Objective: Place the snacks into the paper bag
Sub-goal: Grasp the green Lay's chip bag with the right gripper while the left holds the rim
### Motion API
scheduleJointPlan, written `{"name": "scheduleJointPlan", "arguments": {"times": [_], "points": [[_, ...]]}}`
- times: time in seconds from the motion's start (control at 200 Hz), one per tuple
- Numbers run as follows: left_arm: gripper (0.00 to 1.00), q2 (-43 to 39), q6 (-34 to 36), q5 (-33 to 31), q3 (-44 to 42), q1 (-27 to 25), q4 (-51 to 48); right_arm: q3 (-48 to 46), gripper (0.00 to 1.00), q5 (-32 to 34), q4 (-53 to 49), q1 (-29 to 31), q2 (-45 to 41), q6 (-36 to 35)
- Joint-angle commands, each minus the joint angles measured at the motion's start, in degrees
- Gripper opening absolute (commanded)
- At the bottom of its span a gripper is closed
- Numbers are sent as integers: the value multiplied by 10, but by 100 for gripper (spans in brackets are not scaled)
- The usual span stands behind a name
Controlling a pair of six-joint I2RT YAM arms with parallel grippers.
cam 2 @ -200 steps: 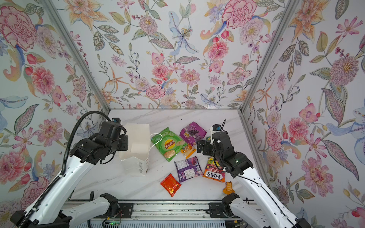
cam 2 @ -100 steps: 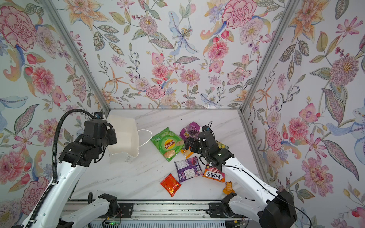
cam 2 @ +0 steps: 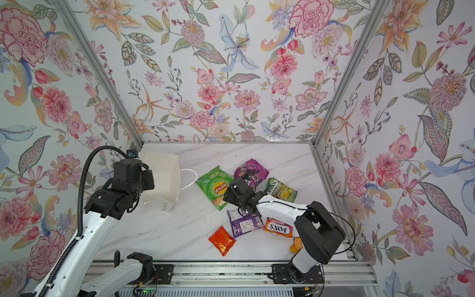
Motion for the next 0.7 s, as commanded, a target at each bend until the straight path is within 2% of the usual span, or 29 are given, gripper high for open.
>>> {"name": "scheduleJointPlan", "arguments": {"times": [0.0, 0.255, 0.696], "points": [[0, -18, 9, 23, -14, 8, 26, 30, 81, 29, 17, 7, 31, 36], [0, -21, 7, 68, -60, 10, 85, 68, 75, 46, 16, 6, 95, 50], [0, -39, 10, 77, -73, 14, 102, 108, 69, 48, 1, 3, 162, 67]]}}
